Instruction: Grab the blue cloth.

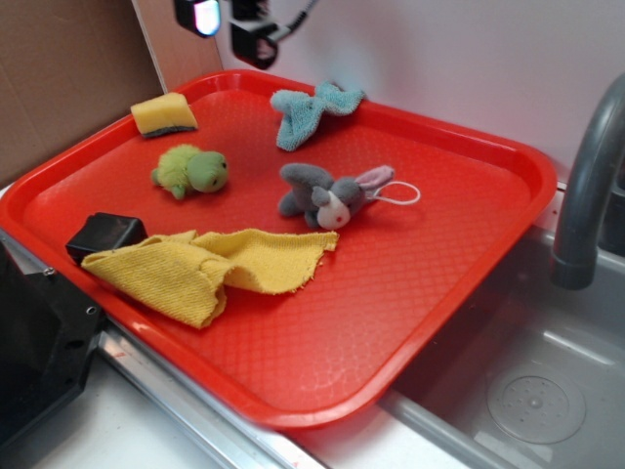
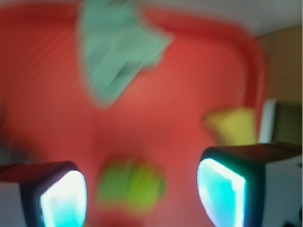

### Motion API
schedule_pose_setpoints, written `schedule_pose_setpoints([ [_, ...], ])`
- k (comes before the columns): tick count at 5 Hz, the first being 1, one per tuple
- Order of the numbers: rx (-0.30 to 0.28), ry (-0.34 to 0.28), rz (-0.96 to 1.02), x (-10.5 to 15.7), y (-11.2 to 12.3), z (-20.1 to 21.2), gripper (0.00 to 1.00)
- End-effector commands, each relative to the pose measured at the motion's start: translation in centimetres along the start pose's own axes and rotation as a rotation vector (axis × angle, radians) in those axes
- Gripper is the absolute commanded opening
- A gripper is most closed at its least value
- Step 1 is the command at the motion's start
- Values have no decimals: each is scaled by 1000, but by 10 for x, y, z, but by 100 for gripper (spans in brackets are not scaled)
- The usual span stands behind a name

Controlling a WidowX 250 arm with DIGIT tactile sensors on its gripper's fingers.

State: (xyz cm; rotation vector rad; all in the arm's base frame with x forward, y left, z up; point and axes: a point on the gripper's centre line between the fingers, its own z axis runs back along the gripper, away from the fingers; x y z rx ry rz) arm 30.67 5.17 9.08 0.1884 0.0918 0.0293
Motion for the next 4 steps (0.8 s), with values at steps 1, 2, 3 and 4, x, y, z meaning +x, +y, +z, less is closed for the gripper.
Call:
schedule_pose_setpoints([
  [1,-102,-339,-14,6,-12,-6,100],
  [2,-220,-355,6,5,-20,-18,100],
  [3,-165,-322,13,26,-33,-23,100],
  [4,-128,-293,20,47,-44,-27,100],
])
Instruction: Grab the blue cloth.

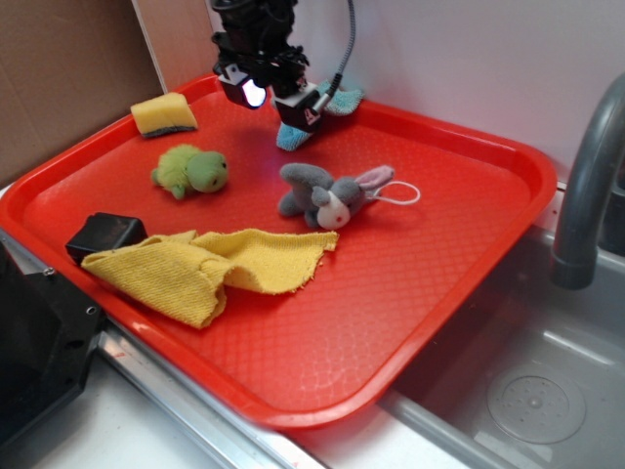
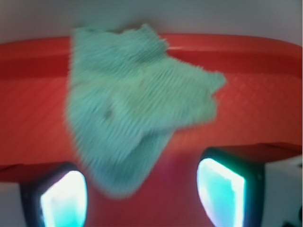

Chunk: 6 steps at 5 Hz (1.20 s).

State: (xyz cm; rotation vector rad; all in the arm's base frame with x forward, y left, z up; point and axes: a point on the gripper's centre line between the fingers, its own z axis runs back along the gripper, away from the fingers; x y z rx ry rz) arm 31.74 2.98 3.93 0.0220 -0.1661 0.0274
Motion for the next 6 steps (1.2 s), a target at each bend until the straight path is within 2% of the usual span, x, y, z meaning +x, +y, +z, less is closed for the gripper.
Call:
schedule_pose_setpoints([
  [1,52,32,-10,50,-20,-15,0],
  [3,48,14,-28,38,-17,3,0],
  [4,55,-11,-50,22,-8,31,0],
  [5,18,-16,-99,1,9,73,0],
  [6,6,21,-117,-19,25,127,0],
])
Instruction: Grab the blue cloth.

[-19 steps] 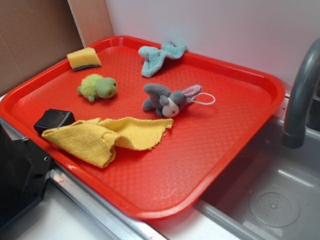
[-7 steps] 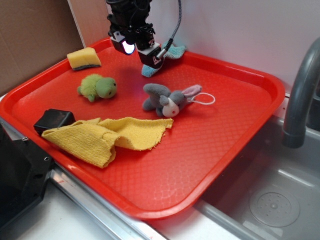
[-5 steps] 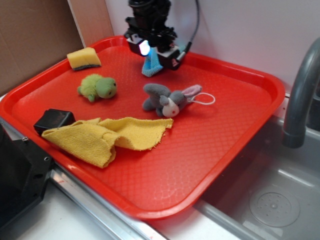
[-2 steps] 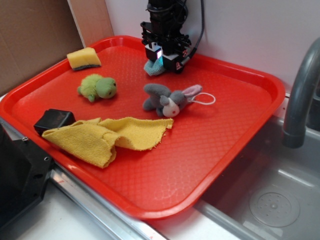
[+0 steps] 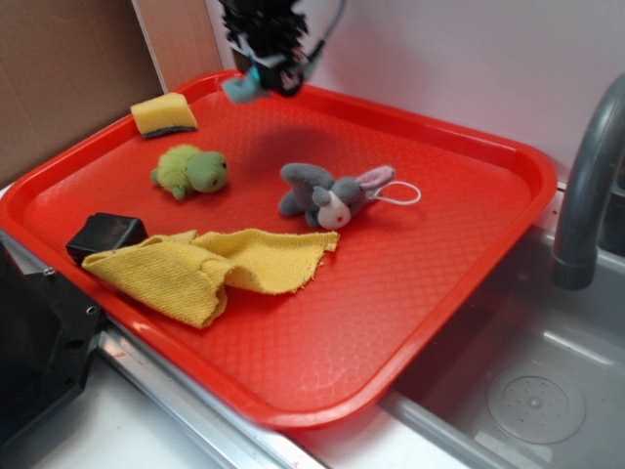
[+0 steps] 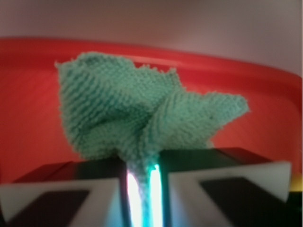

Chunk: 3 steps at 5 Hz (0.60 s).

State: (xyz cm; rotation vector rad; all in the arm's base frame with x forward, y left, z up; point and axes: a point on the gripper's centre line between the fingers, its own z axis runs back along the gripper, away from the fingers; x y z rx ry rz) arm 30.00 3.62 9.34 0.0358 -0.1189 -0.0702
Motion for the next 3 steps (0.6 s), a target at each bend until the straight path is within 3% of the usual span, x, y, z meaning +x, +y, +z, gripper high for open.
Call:
schedule_pose_setpoints([
  [1,-46,64,-97,-26,31,107,0],
  [2,-45,110,-150,-31,35,124,0],
  [3,-66,113,-194,-39,41,135,0],
])
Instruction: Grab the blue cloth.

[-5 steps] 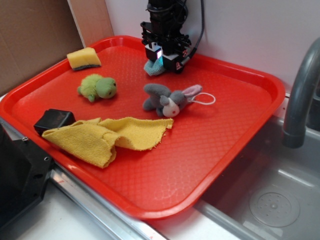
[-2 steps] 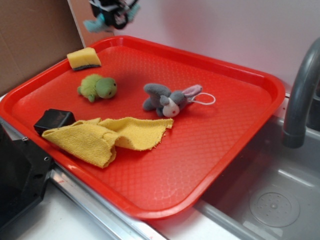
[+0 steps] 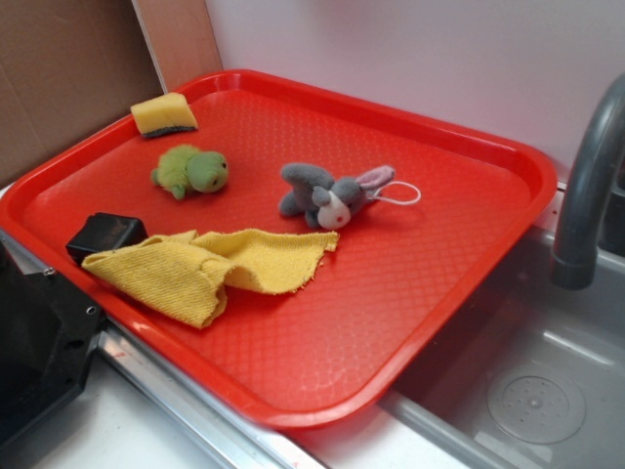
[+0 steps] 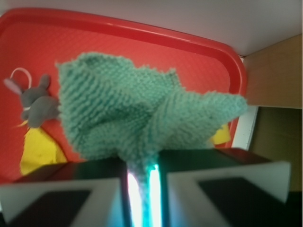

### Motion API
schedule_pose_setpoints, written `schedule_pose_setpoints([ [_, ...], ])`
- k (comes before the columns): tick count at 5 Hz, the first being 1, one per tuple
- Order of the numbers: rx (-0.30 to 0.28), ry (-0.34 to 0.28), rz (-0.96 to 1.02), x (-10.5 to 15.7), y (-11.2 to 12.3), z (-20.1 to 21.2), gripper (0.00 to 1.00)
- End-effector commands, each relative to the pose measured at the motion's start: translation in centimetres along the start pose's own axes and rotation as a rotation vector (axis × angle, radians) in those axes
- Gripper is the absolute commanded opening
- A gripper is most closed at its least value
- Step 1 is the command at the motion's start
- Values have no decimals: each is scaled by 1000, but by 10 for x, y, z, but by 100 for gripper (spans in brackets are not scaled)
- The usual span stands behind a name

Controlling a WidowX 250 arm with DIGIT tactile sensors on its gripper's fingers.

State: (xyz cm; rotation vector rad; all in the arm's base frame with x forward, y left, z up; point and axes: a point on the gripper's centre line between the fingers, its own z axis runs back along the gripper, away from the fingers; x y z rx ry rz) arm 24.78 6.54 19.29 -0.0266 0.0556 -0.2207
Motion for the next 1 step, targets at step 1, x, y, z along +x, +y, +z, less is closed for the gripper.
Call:
schedule_pose_setpoints([
  [1,67,-106,-10,-3,4,28,0],
])
